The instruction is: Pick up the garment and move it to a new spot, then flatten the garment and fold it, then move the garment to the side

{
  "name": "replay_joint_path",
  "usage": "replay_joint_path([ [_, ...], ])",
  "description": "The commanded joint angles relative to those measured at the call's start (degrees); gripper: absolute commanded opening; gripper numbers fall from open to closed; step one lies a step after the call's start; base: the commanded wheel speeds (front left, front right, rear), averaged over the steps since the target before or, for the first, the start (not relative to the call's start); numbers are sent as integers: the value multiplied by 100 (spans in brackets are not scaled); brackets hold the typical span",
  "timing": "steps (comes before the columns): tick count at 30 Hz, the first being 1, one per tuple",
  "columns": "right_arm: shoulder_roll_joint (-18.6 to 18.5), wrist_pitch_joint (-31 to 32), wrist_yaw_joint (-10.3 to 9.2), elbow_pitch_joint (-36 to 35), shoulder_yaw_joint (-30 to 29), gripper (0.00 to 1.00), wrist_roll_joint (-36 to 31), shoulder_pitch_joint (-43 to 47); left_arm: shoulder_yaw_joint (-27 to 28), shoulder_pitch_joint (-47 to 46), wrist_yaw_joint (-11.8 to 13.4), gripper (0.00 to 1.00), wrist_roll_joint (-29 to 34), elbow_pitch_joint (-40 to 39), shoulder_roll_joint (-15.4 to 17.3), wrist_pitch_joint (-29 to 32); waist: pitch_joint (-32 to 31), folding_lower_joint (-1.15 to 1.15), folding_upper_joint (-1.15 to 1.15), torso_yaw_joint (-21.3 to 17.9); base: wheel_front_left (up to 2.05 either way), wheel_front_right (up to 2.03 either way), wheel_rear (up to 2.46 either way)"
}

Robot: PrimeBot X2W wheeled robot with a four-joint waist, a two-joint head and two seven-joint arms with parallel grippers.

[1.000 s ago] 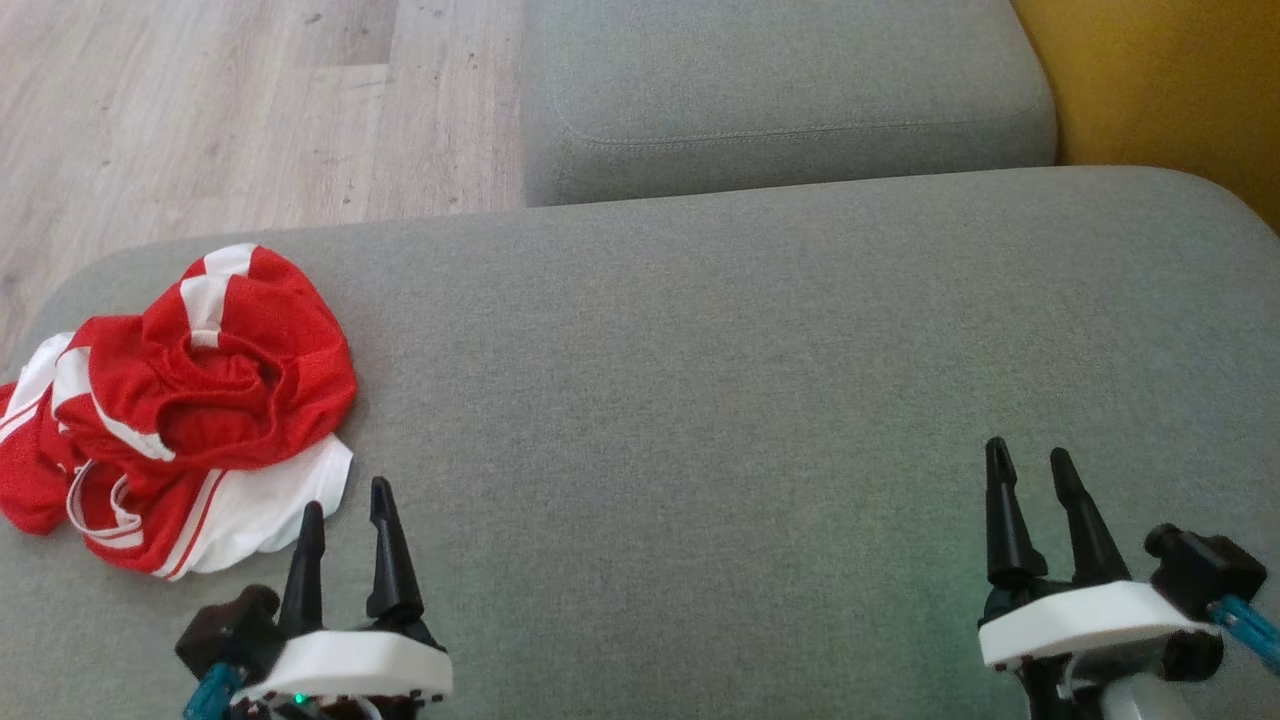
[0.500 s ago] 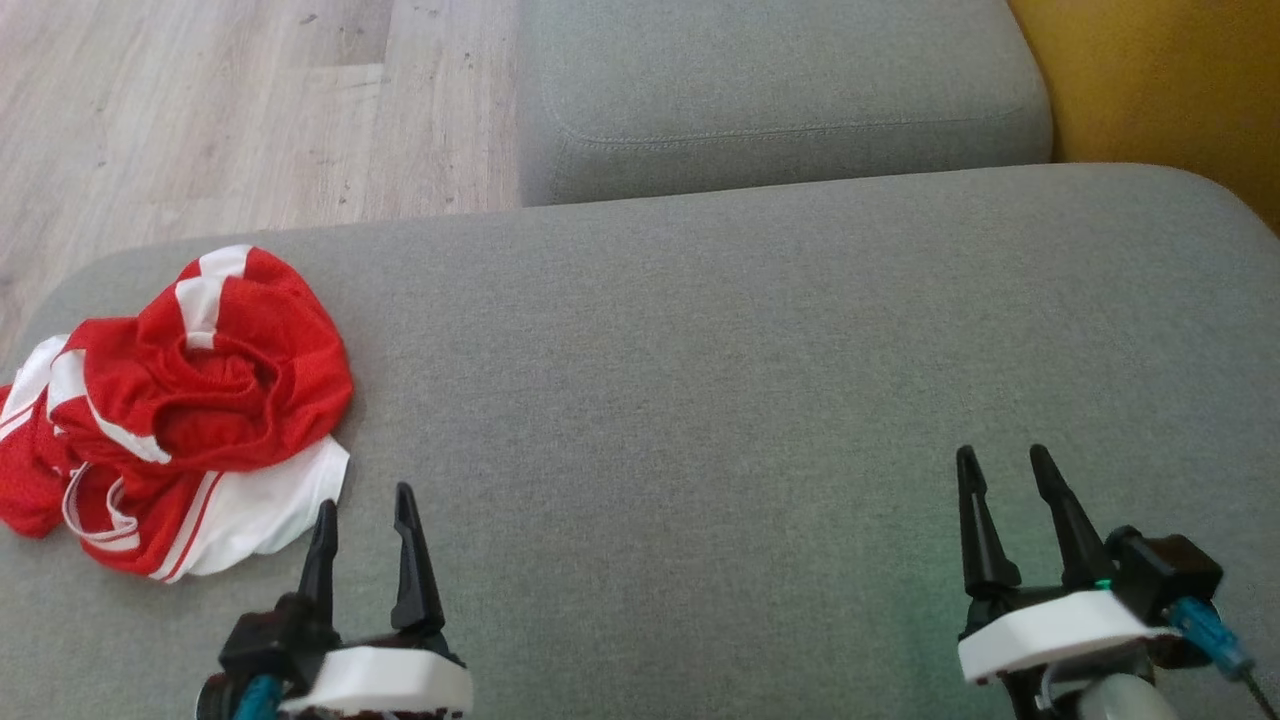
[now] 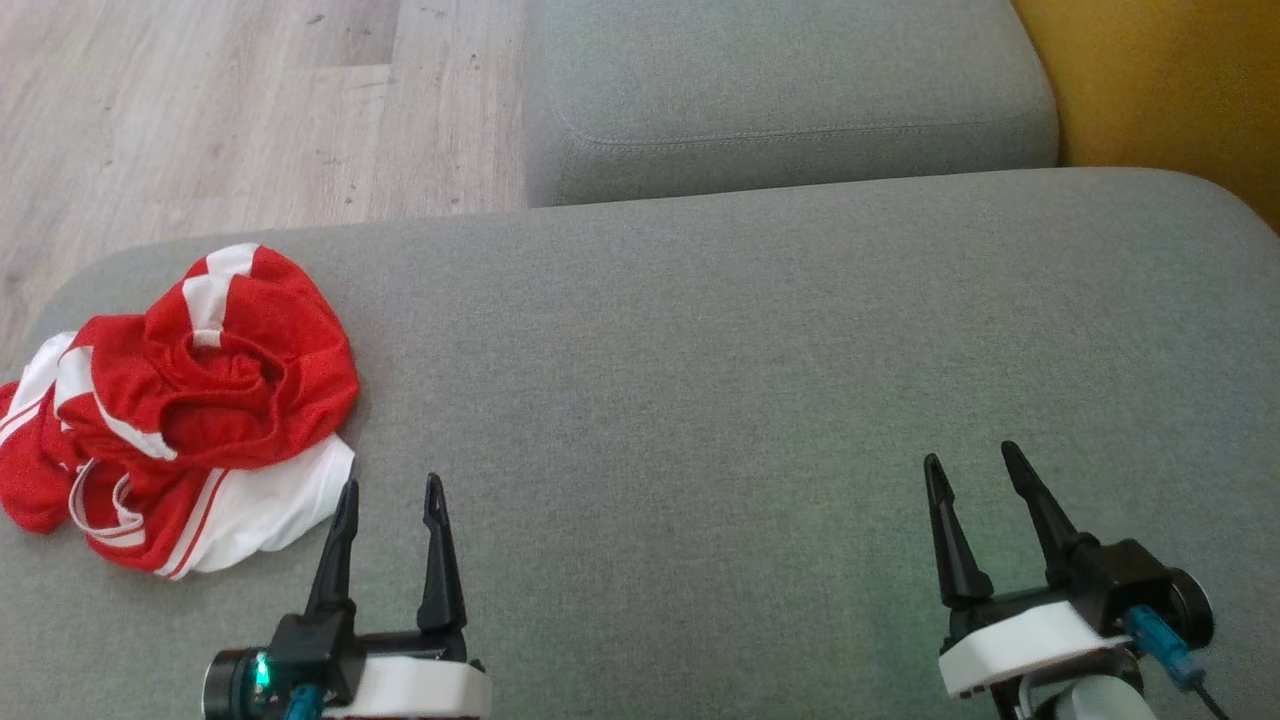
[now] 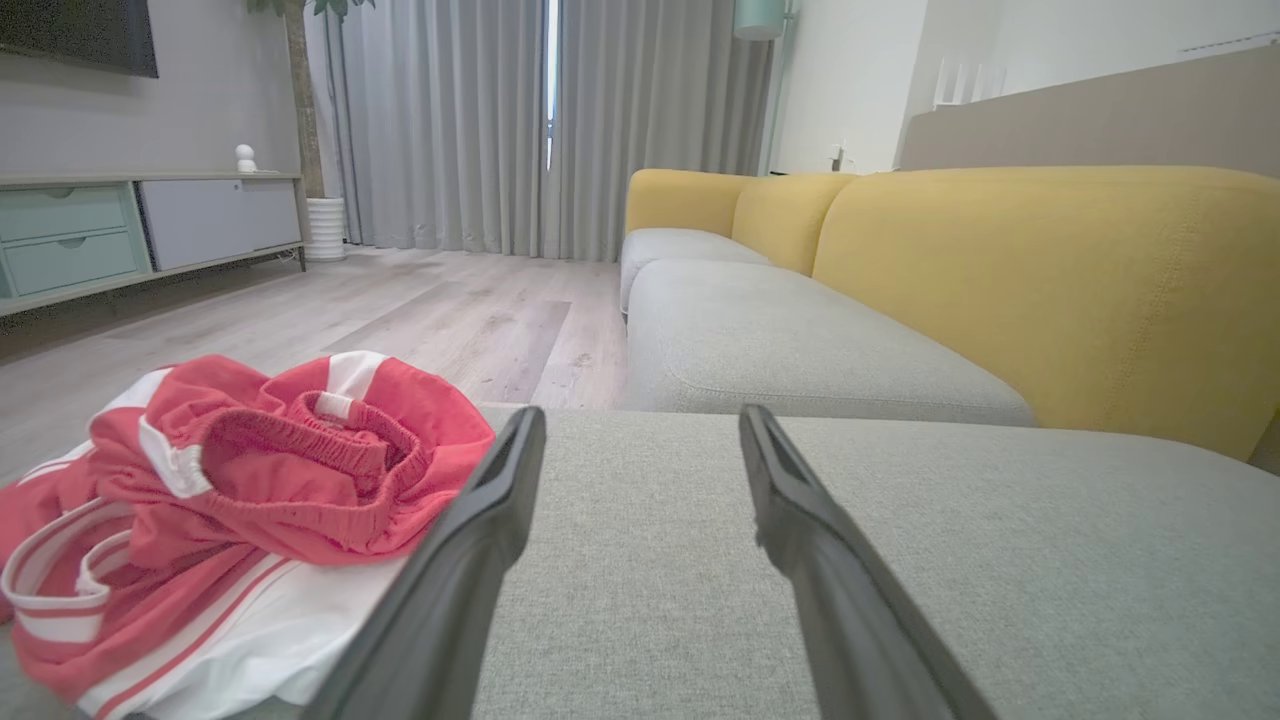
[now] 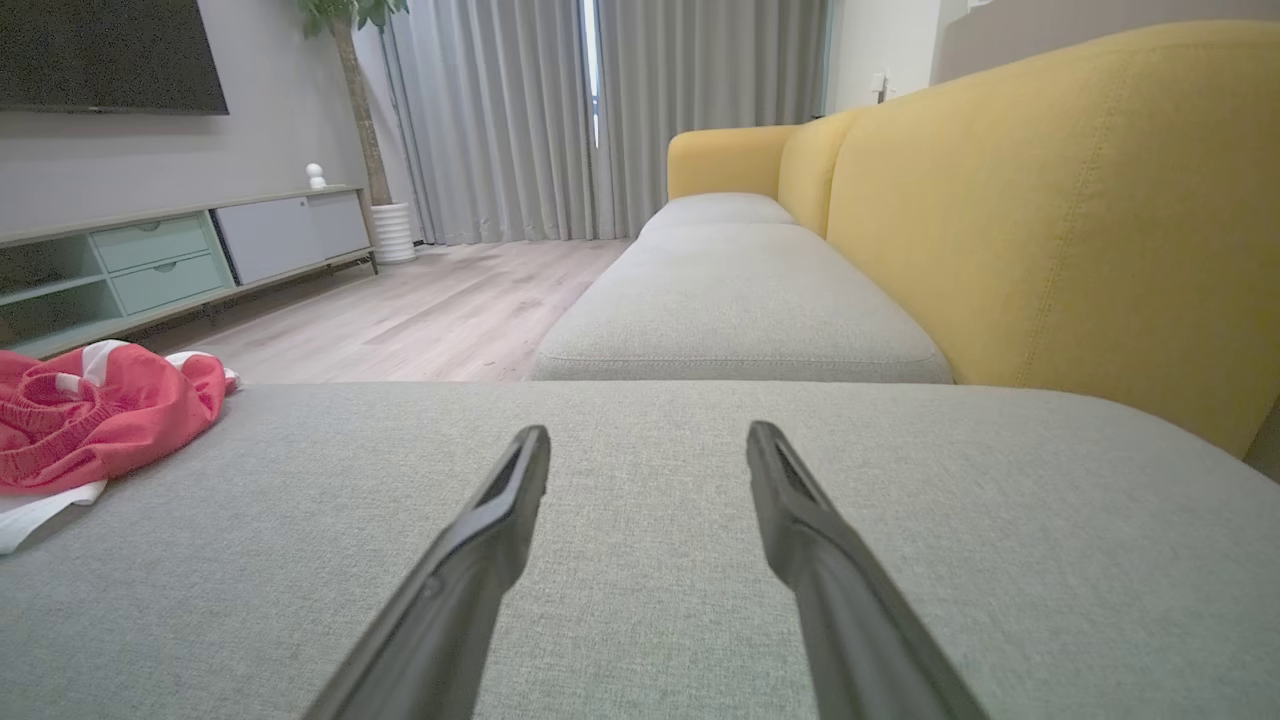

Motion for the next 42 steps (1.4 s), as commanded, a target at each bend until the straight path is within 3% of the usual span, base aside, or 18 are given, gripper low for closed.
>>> replay_joint_path([
  [1,-48,-101,44,-148,143,100,-146,-164,135,-164,74,100,150,-203,35,-73,-2,0,0,6,0,0,0],
  [22,-48,-101,44,-19,73,100,-96,-145,166,-194,95,100,142,-137,35,-73,6,0,0,131,0,0,0],
  [31,-48,-101,44,-11,140,100,-42,-132,232,-142,41,100,204,-109,35,-73,19,0,0,651,0,0,0],
  [42,-48,-101,44,-55,181,100,-39,-108,345,-118,23,100,288,-109,34,-73,100,0,0,1692,0,0,0],
])
